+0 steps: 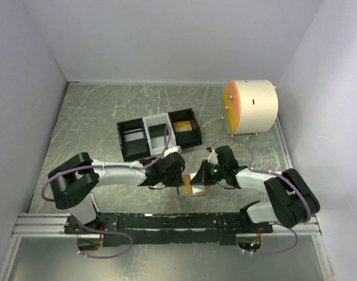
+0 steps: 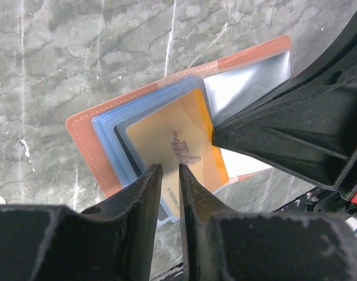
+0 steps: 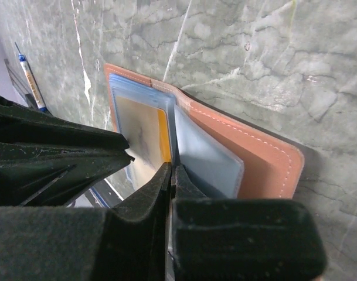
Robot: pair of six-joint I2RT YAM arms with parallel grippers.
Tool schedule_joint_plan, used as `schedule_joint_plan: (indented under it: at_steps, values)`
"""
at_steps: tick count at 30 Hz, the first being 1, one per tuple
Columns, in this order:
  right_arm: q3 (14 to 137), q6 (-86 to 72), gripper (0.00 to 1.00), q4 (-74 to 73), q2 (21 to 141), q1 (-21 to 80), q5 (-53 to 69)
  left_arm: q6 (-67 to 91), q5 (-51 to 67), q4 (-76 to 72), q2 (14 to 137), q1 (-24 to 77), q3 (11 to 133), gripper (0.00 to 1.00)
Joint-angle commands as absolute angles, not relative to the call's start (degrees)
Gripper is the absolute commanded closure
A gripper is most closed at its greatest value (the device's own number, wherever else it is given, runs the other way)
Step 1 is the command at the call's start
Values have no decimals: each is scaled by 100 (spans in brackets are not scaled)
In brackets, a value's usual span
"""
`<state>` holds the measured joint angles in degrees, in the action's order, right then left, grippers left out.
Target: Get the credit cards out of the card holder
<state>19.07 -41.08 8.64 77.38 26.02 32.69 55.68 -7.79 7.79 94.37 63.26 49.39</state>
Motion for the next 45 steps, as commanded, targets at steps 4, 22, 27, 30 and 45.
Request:
schedule_joint_plan:
  at_steps: [4, 22, 27, 30, 45]
  values:
    - [1857, -3850, 100, 695, 7632, 2186, 3549, 5563, -1027, 1449, 9844, 6416, 4953, 72]
    - [1797, -3617, 77, 1169, 8075, 2306, 3941, 5566, -975, 1514, 9394, 6592, 4903, 67]
    - [1861, -3612, 79, 1183, 8154, 2337, 3931, 5525, -925, 1583, 9588, 6611, 5003, 71]
    - [1866, -3633, 79, 1252, 8255, 2361, 4024, 5574, -1010, 1803, 9754, 6677, 5108, 74]
    - [1969, -3435, 100, 726, 7954, 2374, 3486, 5819, -1299, 2114, 9838, 6776, 5061, 78]
